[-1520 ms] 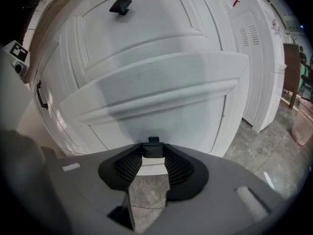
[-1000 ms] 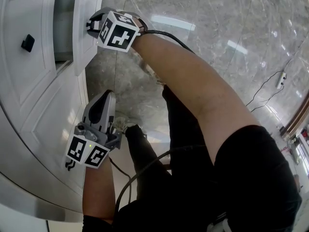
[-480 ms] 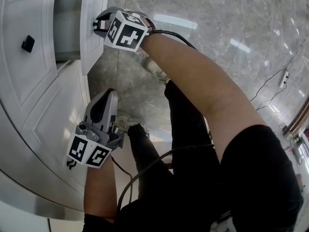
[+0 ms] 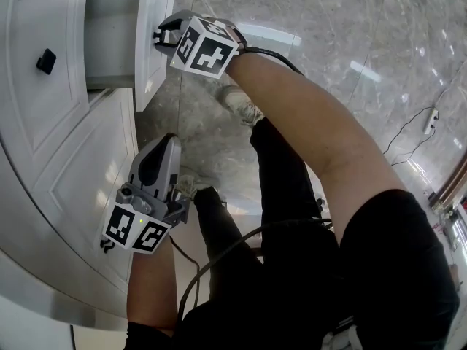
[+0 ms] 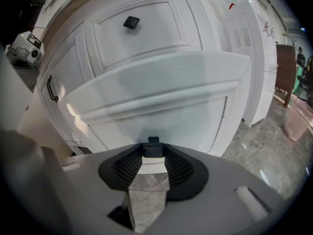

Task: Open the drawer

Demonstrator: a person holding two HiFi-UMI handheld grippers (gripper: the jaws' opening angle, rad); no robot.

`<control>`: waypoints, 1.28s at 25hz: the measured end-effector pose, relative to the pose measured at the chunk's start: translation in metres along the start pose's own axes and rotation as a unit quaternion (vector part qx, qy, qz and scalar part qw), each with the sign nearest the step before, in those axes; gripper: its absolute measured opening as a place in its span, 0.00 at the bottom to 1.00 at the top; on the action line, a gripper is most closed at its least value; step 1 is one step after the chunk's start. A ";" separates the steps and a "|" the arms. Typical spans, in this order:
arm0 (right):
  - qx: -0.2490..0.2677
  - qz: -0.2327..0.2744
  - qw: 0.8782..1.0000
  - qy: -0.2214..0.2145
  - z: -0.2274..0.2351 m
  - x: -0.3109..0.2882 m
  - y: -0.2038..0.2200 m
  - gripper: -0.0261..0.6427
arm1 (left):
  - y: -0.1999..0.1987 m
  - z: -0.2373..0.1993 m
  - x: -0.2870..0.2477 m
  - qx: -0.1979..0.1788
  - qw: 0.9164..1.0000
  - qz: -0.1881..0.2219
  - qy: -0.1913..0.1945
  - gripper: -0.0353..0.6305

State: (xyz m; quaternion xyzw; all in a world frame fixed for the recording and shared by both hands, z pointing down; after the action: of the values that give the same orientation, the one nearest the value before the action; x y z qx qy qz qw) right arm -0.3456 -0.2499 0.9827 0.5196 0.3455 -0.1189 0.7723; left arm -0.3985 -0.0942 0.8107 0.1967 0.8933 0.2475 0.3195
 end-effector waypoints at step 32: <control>-0.003 0.005 1.000 0.006 0.005 0.060 0.056 0.25 | 0.005 0.021 0.000 -0.011 1.000 0.014 0.009 0.05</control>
State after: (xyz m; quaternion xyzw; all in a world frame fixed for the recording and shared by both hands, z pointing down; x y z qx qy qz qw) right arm -0.2689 -0.2190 0.9845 0.5195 0.3482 -0.1112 0.7723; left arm -0.3832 -0.0834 0.7993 0.2030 0.8904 0.2638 0.3105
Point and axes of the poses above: the fingertips, and each gripper's own axes: x backward along the fingers, z to its right, y out of its underside, the point moved 5 cm from there along x, backward along the fingers, and after that the axes turned 1 degree about y, right-handed, at the moved point
